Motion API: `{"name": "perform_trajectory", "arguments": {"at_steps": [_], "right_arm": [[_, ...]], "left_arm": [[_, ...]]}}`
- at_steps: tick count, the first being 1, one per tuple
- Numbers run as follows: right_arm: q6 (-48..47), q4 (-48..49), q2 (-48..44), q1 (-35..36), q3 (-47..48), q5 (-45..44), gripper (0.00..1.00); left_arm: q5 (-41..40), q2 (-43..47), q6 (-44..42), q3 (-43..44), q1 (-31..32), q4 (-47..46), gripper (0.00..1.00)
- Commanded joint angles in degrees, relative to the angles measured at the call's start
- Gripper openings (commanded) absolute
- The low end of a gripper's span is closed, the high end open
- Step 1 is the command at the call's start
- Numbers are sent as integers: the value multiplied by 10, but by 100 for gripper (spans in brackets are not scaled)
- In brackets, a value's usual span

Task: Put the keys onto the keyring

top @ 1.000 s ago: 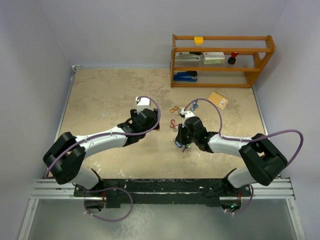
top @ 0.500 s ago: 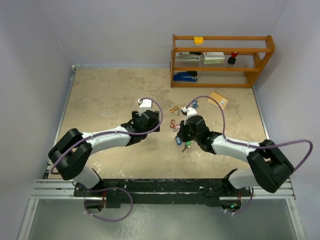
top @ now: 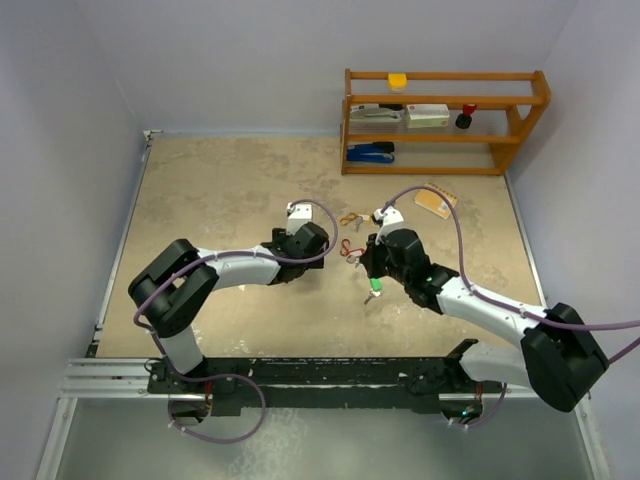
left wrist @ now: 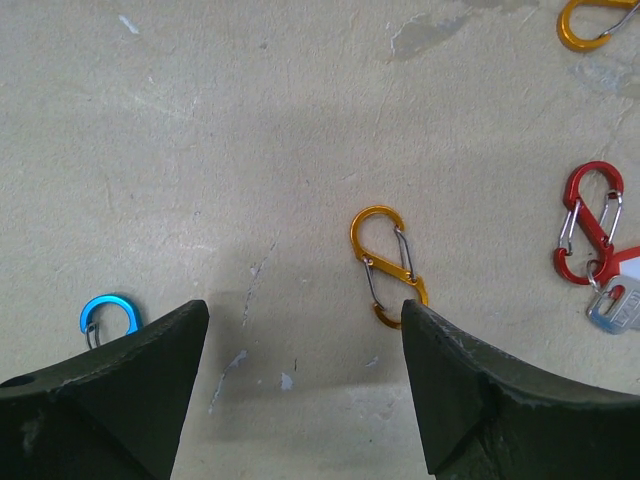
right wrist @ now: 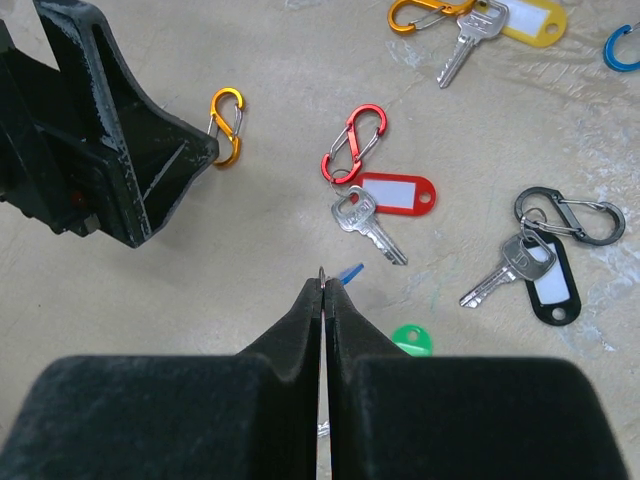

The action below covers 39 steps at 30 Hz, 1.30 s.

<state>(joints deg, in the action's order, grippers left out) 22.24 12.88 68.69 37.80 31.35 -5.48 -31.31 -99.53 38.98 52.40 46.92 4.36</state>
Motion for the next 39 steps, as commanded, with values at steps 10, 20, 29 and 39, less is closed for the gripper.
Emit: {"name": "perform_trajectory", "arguments": {"at_steps": [10,20,29,39], "right_arm": [[-14,2,-24,-1,-7,-18,0],[-18,4,-35,-2,-14,-23,0],[-20,7,-36,-2,-16,-23,0],[-19,7,-35,-2,-17,-23,0]], "left_arm": [[-7,-22,34,47,9,-28,75],[-34,-57,55,67,22,-25,75],[-94,-87,53,88,40,4,75],[-122,-94,56,75,43,18,67]]}}
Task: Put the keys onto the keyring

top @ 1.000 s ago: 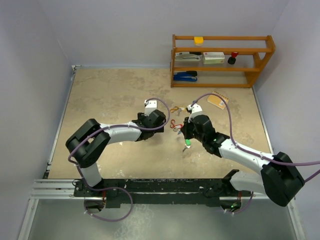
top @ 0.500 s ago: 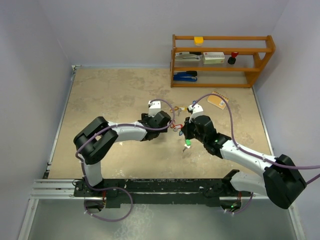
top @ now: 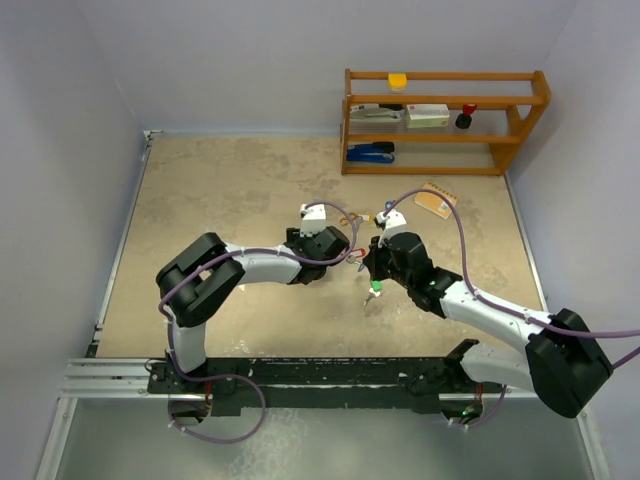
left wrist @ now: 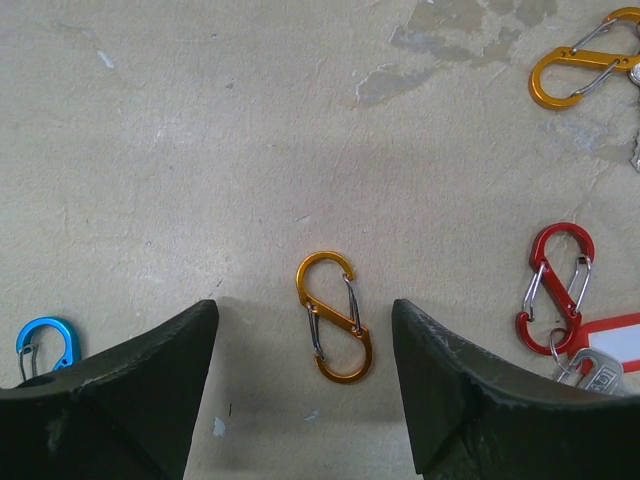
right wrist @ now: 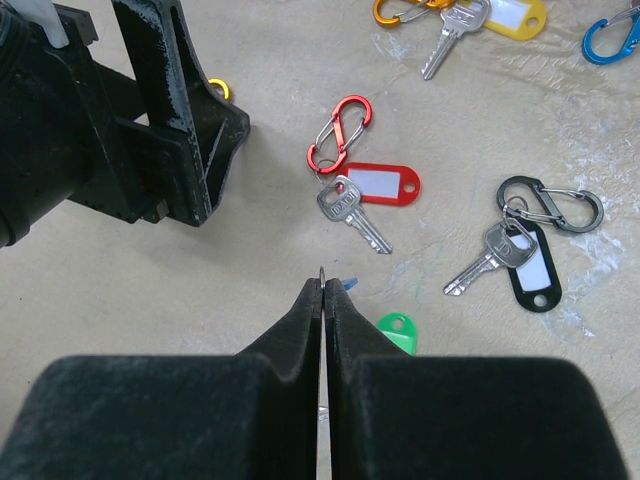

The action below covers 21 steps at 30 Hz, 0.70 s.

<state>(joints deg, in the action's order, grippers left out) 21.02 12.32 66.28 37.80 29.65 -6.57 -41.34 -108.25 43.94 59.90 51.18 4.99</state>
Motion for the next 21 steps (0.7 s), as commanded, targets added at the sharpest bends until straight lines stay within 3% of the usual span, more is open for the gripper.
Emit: {"name": "perform_trajectory", "arguments": {"at_steps": [1,10,21], "right_arm": [[-7,12,-11,-1,0,-12,0],[-5,10,-13,-2,-3,-13,0],[-4,10,-14,-1,-5,-11,0]], "left_arm": [[-22,-7,7,-2,1,10,65],[-19,6,9,-27,0,1,46],[-24,14,4,-39,1,4,39]]}}
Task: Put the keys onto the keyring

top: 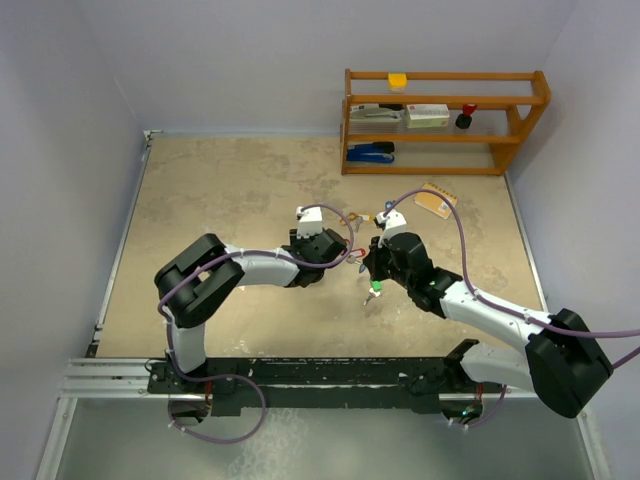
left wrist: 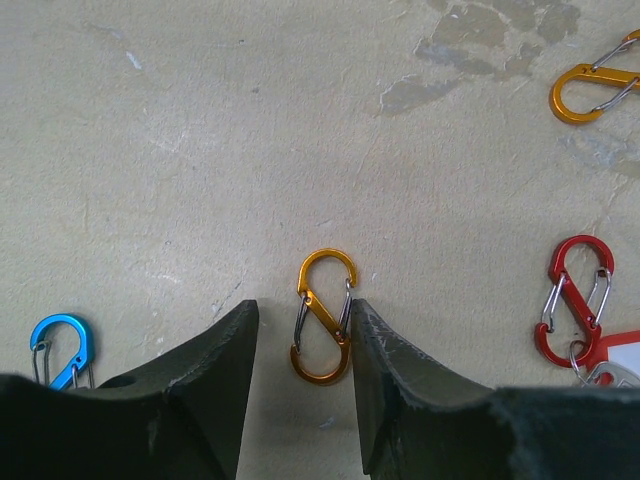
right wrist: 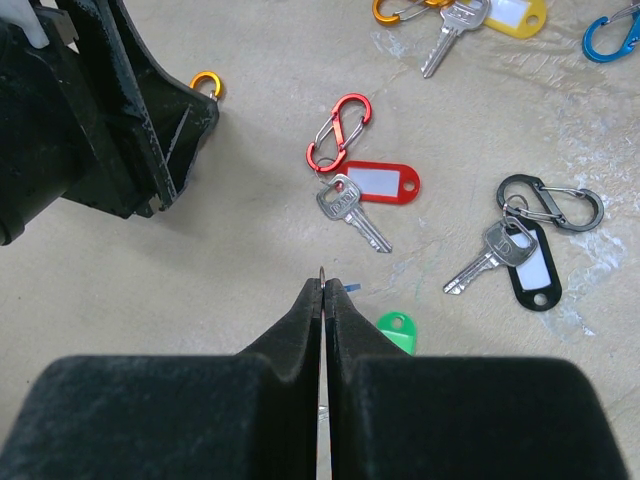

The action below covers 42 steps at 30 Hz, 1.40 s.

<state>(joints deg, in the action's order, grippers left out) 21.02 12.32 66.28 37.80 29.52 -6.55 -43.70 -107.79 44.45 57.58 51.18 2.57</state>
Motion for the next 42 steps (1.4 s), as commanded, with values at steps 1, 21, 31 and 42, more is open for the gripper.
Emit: {"name": "perform_trajectory", "arguments": {"at_steps": [1,21,31,42], "right_arm": [[-4,10,-15,-2,-3,-11,0],[-37,19,1,-1,9,-8,0],[-58,30,14,-1,17,27,0],[-61,37,27,0,31,62,0]], "left_arm": [[0,10,-3,-15,1,27,38],[147,108,-111,-49,1,-51,0],[335,162,-159,-48,1,-80,0],[394,150,-159,-38,1,-100,0]]}}
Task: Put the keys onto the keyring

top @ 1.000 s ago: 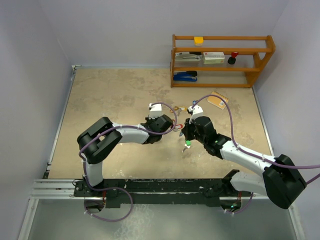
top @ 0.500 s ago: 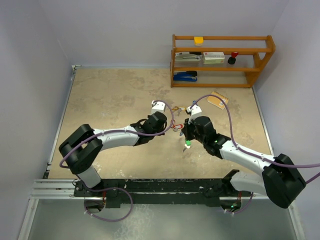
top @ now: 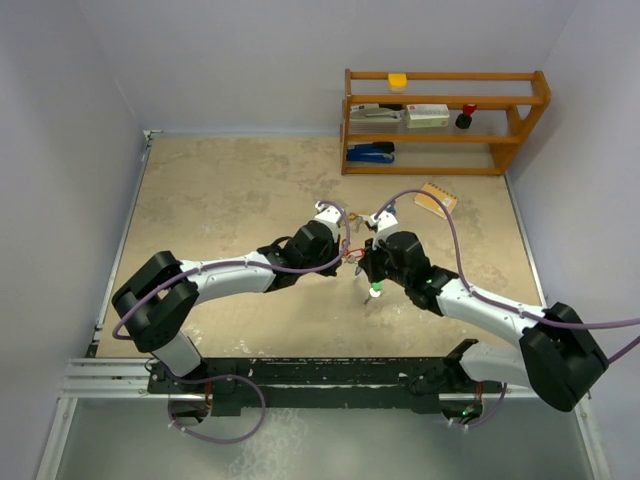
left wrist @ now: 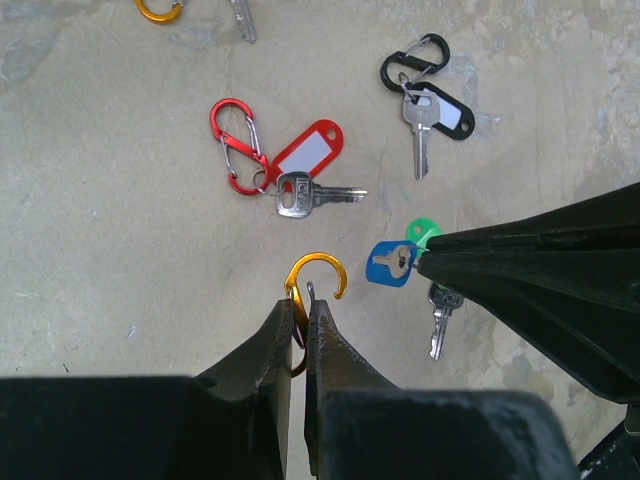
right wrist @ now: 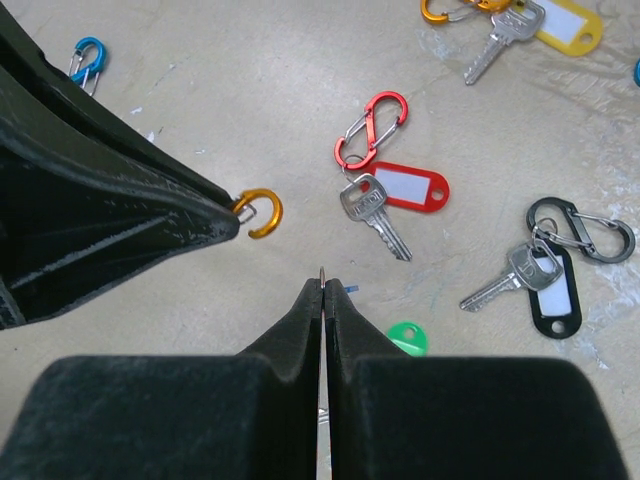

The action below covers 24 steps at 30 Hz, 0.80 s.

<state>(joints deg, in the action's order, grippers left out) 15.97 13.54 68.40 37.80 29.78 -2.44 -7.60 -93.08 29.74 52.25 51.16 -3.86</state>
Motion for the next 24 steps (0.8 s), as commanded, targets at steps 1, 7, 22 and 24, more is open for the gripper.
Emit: {"name": "perform_trajectory", "arguments": {"at_steps": [1,7,22,24], "right_arm": [[-12,25,6,0,29,23,0],[-14,29,8,0,33,36,0],[-16,38,15,5,35,63,0],[-17,39,17,6,35,64,0]], "left_arm": [[35,2,-12,17,2,-36,0],[38,-3,-13,24,2,-39,0],[47,-21,-14,39,5,-41,0],[48,-23,-13,40,6,-43,0]]}}
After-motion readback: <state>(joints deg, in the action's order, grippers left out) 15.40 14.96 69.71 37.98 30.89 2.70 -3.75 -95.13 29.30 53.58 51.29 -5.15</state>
